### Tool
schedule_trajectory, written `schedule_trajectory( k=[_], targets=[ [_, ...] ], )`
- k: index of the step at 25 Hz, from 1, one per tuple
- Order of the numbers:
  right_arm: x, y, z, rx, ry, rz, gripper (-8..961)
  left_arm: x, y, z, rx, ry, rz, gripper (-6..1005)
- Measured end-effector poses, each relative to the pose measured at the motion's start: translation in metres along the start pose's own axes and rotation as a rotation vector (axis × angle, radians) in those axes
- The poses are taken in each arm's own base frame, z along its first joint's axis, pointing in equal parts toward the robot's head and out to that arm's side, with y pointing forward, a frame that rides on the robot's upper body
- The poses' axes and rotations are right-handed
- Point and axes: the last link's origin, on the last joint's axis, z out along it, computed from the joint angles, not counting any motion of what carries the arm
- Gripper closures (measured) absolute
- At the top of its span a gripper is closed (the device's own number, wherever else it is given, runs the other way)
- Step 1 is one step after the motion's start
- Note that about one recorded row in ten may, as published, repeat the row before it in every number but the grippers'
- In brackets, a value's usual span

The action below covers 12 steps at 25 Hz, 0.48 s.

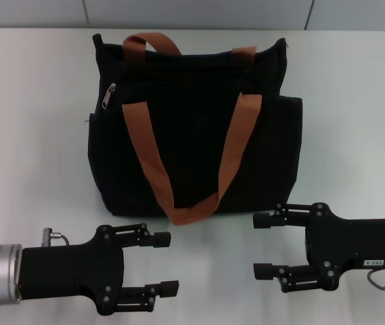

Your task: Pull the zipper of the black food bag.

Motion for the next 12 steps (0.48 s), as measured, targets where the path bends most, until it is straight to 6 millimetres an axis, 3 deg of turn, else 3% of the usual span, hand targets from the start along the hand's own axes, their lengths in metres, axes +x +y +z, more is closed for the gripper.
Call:
schedule_trajectory(
  k=[12],
  targets=[
    [0.0001, 0.0001, -0.0002, 0.001, -0.001, 0.000, 183, 0.0002, 0.0007, -0.0002, -0.003, 0.003, 0.001, 272]
  ],
)
